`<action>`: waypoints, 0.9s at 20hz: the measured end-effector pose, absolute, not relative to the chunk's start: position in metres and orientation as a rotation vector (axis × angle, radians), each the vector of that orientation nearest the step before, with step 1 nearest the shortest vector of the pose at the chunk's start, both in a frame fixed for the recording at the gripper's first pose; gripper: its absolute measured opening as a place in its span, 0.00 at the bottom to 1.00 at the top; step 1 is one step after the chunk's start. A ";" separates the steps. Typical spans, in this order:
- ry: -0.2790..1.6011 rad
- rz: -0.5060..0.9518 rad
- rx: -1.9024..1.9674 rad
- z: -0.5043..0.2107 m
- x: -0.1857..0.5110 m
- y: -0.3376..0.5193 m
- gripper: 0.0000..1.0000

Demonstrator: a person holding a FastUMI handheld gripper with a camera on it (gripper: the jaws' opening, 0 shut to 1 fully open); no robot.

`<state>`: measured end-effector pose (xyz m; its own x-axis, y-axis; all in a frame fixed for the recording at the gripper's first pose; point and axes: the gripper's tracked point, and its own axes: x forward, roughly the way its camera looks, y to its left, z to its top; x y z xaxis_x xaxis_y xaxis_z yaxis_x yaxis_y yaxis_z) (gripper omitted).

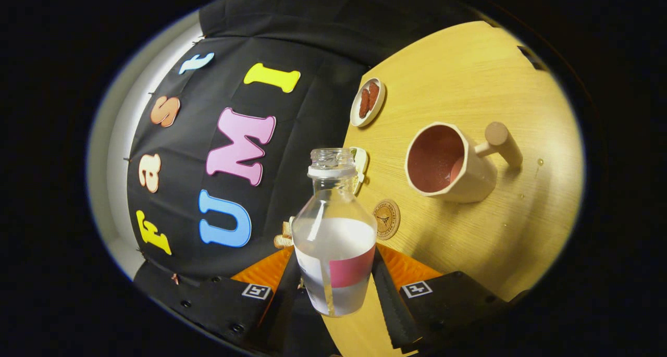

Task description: Take the bottle from table, then pour the juice into the cup, finally place the bottle on the coaster

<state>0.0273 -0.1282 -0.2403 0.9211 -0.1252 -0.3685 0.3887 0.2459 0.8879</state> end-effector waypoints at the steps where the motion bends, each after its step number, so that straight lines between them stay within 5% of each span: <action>1: 0.242 -0.357 1.306 -0.242 0.027 -0.130 0.75; 18: 0.247 -0.402 1.658 -0.257 0.043 -0.130 0.75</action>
